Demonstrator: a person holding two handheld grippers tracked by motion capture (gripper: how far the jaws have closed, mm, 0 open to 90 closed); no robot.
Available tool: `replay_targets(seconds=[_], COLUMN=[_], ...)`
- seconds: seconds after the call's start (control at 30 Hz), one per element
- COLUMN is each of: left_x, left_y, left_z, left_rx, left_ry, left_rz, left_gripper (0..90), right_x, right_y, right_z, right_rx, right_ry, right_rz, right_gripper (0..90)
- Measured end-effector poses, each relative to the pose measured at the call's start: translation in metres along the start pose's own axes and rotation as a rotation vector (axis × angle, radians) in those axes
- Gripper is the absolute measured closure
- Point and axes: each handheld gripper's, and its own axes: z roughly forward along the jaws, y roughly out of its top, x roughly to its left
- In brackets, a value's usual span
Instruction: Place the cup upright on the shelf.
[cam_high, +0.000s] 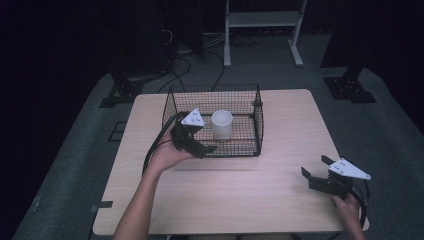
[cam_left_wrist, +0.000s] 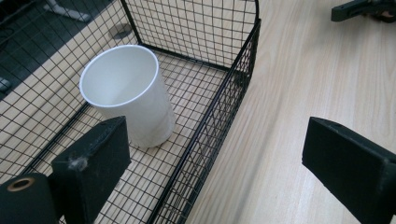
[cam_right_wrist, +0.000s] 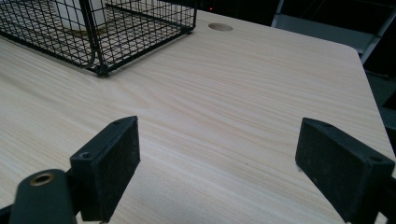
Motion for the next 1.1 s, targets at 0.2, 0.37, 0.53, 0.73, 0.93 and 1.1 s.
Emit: replay_targets(seconds=[0.2,0.37,0.53,0.73,0.93,1.1], left_x=[-0.006,-0.010,-0.017,-0.021,-0.027,-0.032], left_y=[-0.003,-0.006,-0.009,-0.012,-0.016,-0.022], left_z=[-0.001,0.000,0.001,0.000,-0.001,-0.002], left_rx=[-0.004,-0.006,-0.015,-0.021,-0.025,-0.031], left_ry=[-0.001,-0.006,-0.012,-0.017,-0.019,-0.019], left_rz=[0.006,0.006,0.007,0.006,0.006,-0.003], left_gripper=[7.0,6.9,7.0,6.9,7.0,7.0], right_x=[0.000,0.000,0.000,0.000,0.000,0.000], right_y=[0.000,0.000,0.000,0.000,0.000,0.000], right_z=[0.000,0.000,0.000,0.000,0.000,0.000], right_rx=[0.001,0.000,0.000,0.001,0.001,0.001], right_ry=[0.000,0.000,0.000,0.000,0.000,0.000], right_rz=[0.001,0.000,-0.002,-0.002,-0.004,-0.004], right_gripper=[13.0,13.1,13.1,13.1,13.1,13.1])
